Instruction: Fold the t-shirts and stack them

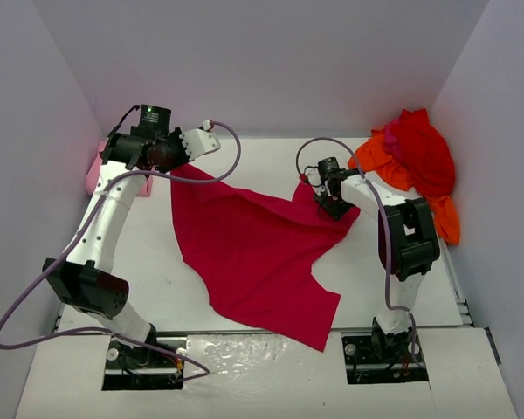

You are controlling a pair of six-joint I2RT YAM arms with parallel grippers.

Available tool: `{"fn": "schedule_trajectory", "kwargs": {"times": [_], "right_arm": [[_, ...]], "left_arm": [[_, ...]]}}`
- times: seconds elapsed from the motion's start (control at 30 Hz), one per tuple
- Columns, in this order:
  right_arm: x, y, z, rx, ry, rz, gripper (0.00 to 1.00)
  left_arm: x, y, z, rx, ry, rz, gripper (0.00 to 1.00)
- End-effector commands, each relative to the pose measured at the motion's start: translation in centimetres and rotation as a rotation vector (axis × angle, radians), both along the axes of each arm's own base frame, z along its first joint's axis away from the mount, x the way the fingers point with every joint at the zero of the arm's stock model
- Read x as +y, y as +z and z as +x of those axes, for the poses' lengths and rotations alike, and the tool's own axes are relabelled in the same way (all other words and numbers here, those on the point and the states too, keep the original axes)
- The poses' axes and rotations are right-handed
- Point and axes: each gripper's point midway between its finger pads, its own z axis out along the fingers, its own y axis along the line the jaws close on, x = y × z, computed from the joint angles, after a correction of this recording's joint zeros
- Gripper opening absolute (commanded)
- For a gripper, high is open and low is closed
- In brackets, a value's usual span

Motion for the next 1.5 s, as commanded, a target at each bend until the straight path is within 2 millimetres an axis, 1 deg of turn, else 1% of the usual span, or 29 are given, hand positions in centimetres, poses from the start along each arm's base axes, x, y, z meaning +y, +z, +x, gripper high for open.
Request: {"fn": "schedule_trajectory", "kwargs": {"times": [0.0,0.07,0.1,0.2,0.3,0.37,0.47,0.57,0.77,0.9,1.03,1.27,1.47], "right_arm": [[0.4,1.7,-0.7,0.004,0.021,0.032,0.29],[0.2,2.6,-0.6,-0.019,0.002,0.045,0.29],[0.1,3.6,-0.6,-0.043,-0.001,0.054,0.29],[-0.2,5.8,-1.0,-0.084,-0.009,0.075,0.29],[-0.3,6.2,-2.7,-0.051,0.007,0.096,0.31],[-0.4,6.4,-3.3,-0.043,0.008,0.099,0.31],[-0.1,5.8,-4.6,-0.013,0.017,0.126,0.32],[0.5,4.6,-5.4,0.028,0.023,0.164,0.32],[1.3,1.9,-6.1,0.098,0.022,0.197,0.32],[1.8,1.0,-5.8,0.108,0.017,0.203,0.32],[3.1,0.6,-5.1,0.112,0.036,0.199,0.31],[4.0,1.0,-4.2,0.095,0.048,0.194,0.31],[4.1,0.8,-3.2,0.09,0.039,0.187,0.31]], "left_arm": [[0.7,5.1,-0.6,-0.14,0.009,-0.02,0.0],[0.8,5.0,-0.5,-0.141,0.01,-0.018,0.0],[0.8,4.8,-0.5,-0.137,0.008,-0.014,0.0],[0.9,4.3,-0.2,-0.13,0.012,-0.006,0.0],[1.3,4.2,0.4,-0.134,0.025,-0.006,0.0],[1.6,4.3,0.8,-0.142,0.04,-0.017,0.0],[2.1,4.4,1.3,-0.148,0.06,-0.031,0.0],[2.3,4.4,1.5,-0.15,0.067,-0.034,0.0],[2.3,4.4,1.6,-0.151,0.069,-0.032,0.0],[2.2,4.4,1.7,-0.149,0.067,-0.037,0.0],[2.3,4.3,1.8,-0.144,0.07,-0.032,0.0],[2.4,4.0,1.7,-0.139,0.07,-0.024,0.0],[2.3,3.9,1.6,-0.137,0.067,-0.025,0.0]]}}
